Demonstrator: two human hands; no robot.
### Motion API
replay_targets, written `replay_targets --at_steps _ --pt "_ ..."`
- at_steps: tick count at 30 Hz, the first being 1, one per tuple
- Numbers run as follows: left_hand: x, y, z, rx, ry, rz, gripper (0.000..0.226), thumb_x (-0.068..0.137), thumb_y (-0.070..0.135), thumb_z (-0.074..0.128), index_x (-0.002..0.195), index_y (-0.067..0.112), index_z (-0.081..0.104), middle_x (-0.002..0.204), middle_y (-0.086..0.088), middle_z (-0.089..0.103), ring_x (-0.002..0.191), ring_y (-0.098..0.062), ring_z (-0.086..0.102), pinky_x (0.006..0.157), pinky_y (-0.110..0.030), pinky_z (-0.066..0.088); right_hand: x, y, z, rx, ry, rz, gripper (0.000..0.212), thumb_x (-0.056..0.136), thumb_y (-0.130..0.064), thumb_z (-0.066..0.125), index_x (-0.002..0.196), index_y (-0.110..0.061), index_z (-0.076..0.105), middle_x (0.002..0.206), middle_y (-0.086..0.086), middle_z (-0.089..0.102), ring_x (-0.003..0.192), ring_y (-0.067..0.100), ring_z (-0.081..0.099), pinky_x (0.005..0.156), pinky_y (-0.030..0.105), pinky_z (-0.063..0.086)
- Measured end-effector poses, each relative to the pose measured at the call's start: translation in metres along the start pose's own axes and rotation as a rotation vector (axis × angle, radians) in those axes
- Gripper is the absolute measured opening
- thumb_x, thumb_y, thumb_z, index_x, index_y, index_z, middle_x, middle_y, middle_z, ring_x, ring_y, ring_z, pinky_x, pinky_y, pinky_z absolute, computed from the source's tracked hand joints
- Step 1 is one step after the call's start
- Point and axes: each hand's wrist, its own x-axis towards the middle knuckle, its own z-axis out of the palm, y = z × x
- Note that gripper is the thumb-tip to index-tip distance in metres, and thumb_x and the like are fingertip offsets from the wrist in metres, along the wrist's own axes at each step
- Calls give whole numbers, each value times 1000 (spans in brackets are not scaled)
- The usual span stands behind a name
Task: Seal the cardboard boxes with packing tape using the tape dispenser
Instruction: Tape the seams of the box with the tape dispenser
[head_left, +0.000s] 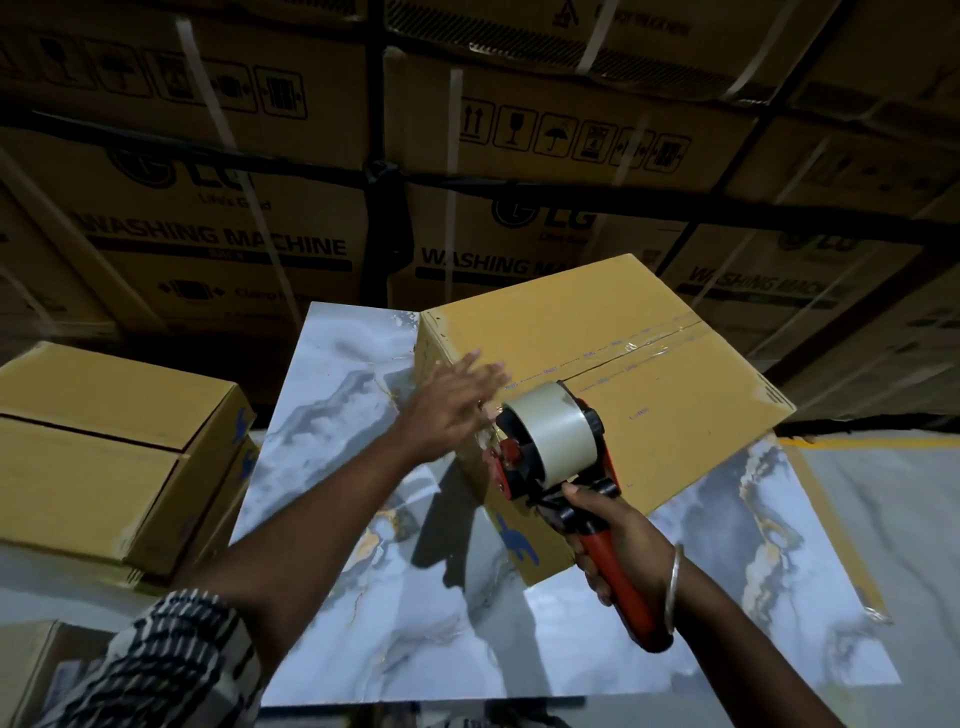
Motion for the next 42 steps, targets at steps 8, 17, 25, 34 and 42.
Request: replay_targets --at_steps 8,17,25,34,42 --pt "3 -17 10 -33 -43 155 38 94 67 38 113 39 55 151 8 44 149 -26 24 103 -80 24 5 1 -2 -3 -2 -8 57 69 -66 73 62 -14 52 58 7 40 45 19 32 45 29 22" --pt "23 -25 6 56 -47 54 52 87 53 50 125 22 68 151 17 41 150 -13 20 99 -81 26 22 -20 -6 -47 -26 -18 58 70 -65 73 62 -12 51 57 9 43 44 21 37 47 29 27" --pt "45 -18 -6 33 -132 -32 43 92 27 69 134 25 63 153 13 42 149 -7 15 108 -62 28 25 -34 -16 -80 1 5 58 71 -65 73 63 -13 49 57 7 43 45 20 36 48 29 28" --pt "42 -16 1 54 -111 -80 54 89 46 68 137 55 47 151 32 31 152 -5 10 106 -82 10 -2 12 -36 40 -2 15 94 59 -63 72 116 11 56 62 0 38 49 14 29 46 28 17" --pt "13 16 33 -49 -41 132 66 88 75 42 106 21 76 145 8 53 147 -16 23 108 -73 1 -6 10 -30 55 23 -7 68 61 -62 74 104 -12 58 63 1 38 49 14 29 45 27 19"
